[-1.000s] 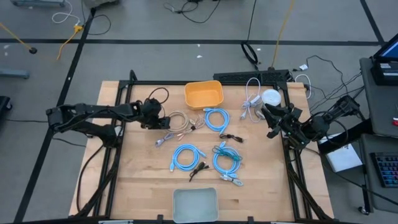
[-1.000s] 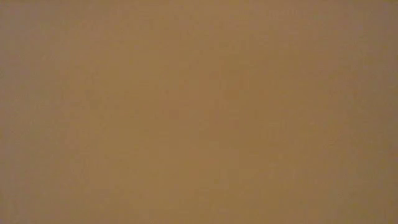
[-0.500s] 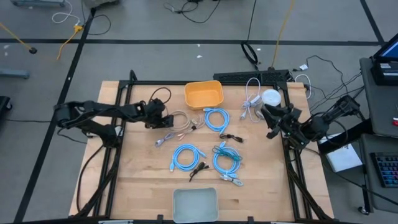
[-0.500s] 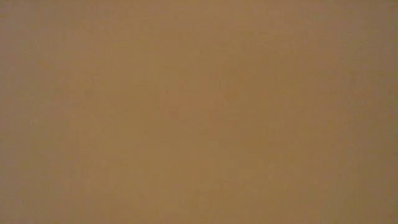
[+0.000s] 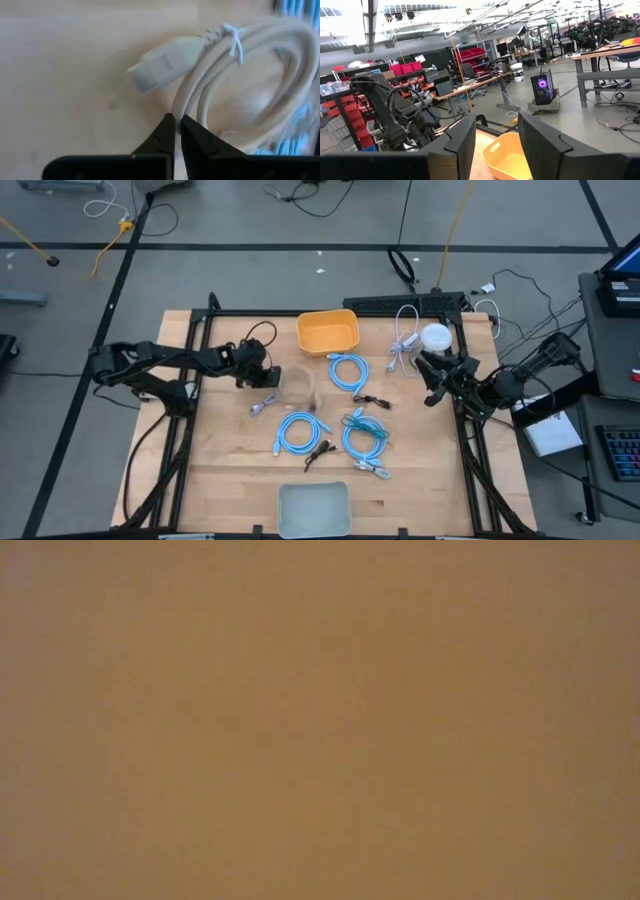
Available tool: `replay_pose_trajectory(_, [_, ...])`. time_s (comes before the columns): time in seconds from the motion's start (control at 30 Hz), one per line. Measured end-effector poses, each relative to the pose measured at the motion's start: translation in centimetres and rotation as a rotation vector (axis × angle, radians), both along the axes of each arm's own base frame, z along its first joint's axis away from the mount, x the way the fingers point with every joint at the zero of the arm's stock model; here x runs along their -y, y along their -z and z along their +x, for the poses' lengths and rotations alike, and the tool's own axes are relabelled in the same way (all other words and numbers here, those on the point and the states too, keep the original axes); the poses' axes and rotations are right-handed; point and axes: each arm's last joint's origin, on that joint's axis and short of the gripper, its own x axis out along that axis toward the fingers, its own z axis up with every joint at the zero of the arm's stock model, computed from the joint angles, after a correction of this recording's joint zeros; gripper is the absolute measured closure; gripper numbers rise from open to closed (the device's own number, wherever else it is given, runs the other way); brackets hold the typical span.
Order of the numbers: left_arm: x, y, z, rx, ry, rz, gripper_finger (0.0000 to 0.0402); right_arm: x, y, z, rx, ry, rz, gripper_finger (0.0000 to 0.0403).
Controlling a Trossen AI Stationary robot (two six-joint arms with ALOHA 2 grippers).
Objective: Pick & Place USB Port
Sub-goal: Put the brown HDMI cable into the yellow bin
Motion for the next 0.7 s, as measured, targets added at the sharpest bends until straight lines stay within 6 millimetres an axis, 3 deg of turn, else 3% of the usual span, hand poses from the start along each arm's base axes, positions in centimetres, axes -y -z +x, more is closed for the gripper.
replay_pose_trajectory(0.23, [0.6,-1.7,-0.9,-0.002,-0.016,0.078,0.0396,0.0,0.0,0.0,0.0,0.001,0.0,0.0264])
replay_pose_trajectory(0.5, [0.0,-4.8,-2.0,0.087,-0.064,0.323,0.0397,0.0,0.0,0.0,-0.005,0.002,-0.002,0.0264])
replay_pose_trajectory(0.7, [-1.5,-8.3,-0.9,0.202,0.042,0.515,0.0397,-0.2,0.3,0.4,-0.006,-0.002,0.009,0.0264])
